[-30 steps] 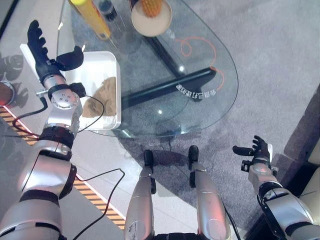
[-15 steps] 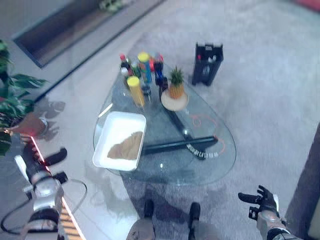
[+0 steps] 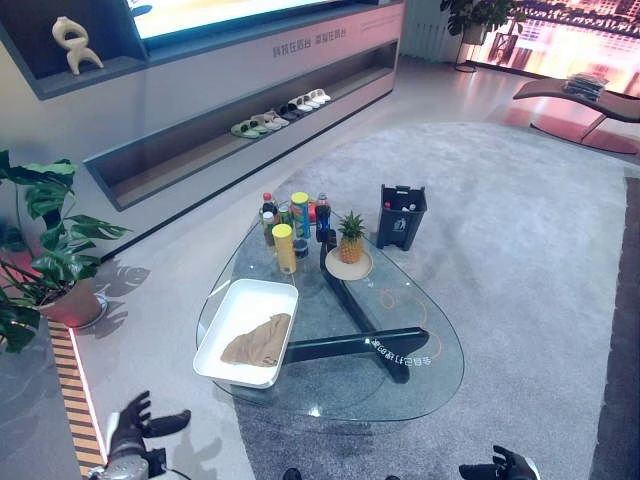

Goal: Wipe the table with a cloth and put it in the basket.

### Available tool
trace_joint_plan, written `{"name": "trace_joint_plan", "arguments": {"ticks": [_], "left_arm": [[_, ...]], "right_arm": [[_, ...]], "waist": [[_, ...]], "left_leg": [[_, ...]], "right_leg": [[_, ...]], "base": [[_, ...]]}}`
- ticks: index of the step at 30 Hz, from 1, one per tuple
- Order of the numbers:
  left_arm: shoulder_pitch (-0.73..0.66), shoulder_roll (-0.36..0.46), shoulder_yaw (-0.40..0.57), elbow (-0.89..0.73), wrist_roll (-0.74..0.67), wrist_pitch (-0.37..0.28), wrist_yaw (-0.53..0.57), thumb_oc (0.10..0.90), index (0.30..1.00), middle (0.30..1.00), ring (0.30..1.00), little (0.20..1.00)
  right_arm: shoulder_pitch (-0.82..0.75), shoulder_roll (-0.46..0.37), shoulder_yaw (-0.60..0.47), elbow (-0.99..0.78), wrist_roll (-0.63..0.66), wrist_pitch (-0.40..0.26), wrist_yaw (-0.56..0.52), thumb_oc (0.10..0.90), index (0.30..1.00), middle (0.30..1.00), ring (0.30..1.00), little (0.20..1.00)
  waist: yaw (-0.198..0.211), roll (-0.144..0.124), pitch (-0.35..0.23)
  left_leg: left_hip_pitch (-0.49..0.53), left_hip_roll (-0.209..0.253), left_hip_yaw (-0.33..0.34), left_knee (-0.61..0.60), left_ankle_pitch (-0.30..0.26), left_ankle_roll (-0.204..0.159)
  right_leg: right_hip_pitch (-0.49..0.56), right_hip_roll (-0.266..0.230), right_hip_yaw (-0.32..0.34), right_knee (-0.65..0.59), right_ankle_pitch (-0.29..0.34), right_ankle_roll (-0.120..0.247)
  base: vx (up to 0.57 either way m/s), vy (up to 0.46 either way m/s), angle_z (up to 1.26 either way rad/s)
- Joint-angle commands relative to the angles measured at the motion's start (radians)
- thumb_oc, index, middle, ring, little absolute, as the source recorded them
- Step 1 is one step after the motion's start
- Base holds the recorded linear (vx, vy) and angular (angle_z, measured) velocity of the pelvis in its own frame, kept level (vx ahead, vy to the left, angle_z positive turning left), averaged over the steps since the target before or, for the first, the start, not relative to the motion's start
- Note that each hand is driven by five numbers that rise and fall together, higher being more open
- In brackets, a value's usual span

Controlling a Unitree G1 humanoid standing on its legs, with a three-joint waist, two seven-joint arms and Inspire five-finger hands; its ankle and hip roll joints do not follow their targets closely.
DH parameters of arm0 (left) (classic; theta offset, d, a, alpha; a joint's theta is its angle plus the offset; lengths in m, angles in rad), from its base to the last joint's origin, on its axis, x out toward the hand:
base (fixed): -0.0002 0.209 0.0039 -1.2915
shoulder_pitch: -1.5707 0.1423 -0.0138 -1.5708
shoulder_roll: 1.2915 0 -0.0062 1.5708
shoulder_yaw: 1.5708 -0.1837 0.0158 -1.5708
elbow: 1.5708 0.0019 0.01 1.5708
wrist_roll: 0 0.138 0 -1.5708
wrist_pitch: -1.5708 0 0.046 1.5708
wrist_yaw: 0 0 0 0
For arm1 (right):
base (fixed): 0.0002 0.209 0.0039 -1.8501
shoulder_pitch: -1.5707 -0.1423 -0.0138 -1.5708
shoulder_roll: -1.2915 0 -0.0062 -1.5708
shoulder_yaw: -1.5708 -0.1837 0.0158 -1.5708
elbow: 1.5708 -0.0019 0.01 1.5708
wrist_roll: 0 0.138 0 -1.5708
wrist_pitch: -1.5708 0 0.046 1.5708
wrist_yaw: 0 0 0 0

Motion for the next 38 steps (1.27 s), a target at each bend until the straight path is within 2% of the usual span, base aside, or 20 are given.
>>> {"name": "trace_joint_plan", "arguments": {"ticks": [1,4,7,15,31,38], "left_arm": [[-0.082,-0.007,-0.026,0.037,0.061,-0.034,-0.027,0.800,0.900,0.900,0.900,0.900],[-0.085,-0.049,-0.081,0.064,0.112,-0.001,-0.048,0.800,0.900,0.900,0.900,0.900],[-0.091,-0.068,-0.108,0.082,0.091,0.010,-0.067,0.800,0.900,0.900,0.900,0.900],[-0.103,-0.119,-0.155,0.115,0.133,0.100,-0.133,0.800,0.900,0.900,0.900,0.900],[-0.091,-0.136,-0.203,0.156,0.256,0.194,-0.101,0.800,0.900,0.900,0.900,0.900],[-0.100,-0.135,-0.206,0.158,0.257,0.214,-0.124,0.800,0.900,0.900,0.900,0.900]], "right_arm": [[-0.085,-0.026,0.022,0.042,-0.049,-0.006,0.002,0.800,0.900,0.900,0.900,0.900],[-0.092,-0.011,0.044,0.063,-0.072,0.029,0.014,0.800,0.900,0.900,0.900,0.900],[-0.099,-0.001,0.060,0.084,-0.113,0.070,0.012,0.800,0.900,0.900,0.900,0.900],[-0.117,0.037,0.134,0.100,-0.199,0.122,0.008,0.800,0.900,0.900,0.900,0.900],[-0.118,0.059,0.167,0.128,-0.204,0.158,0.049,0.800,0.900,0.900,0.900,0.900],[-0.119,0.055,0.173,0.145,-0.217,0.210,0.103,0.800,0.900,0.900,0.900,0.900]], "waist": [[-0.012,0.005,0.002],[-0.012,0.000,-0.002],[-0.012,-0.002,-0.007],[-0.014,-0.008,-0.015],[-0.021,-0.006,-0.015],[-0.026,-0.006,-0.014]], "left_leg": [[0.018,0.004,0.028,0.006,-0.036,0.029],[0.022,0.008,0.032,0.006,-0.037,0.029],[0.025,0.012,0.037,0.006,-0.038,0.028],[0.029,0.022,0.044,0.006,-0.039,0.019],[0.036,0.030,0.048,0.006,-0.041,0.021],[0.050,0.033,0.044,0.006,-0.044,0.025]], "right_leg": [[0.035,-0.043,-0.043,0.062,-0.019,0.041],[0.039,-0.042,-0.045,0.059,-0.016,0.043],[0.043,-0.041,-0.047,0.054,-0.014,0.043],[0.051,-0.041,-0.050,0.033,0.000,0.047],[0.050,-0.038,-0.046,0.048,-0.014,0.044],[0.055,-0.032,-0.036,0.063,-0.029,0.038]], "base": [[0.00,0.000,0.00],[0.00,0.000,0.00],[0.01,-0.009,-0.03],[0.00,-0.001,-0.01],[0.00,0.000,0.00],[0.00,-0.002,0.00]]}}
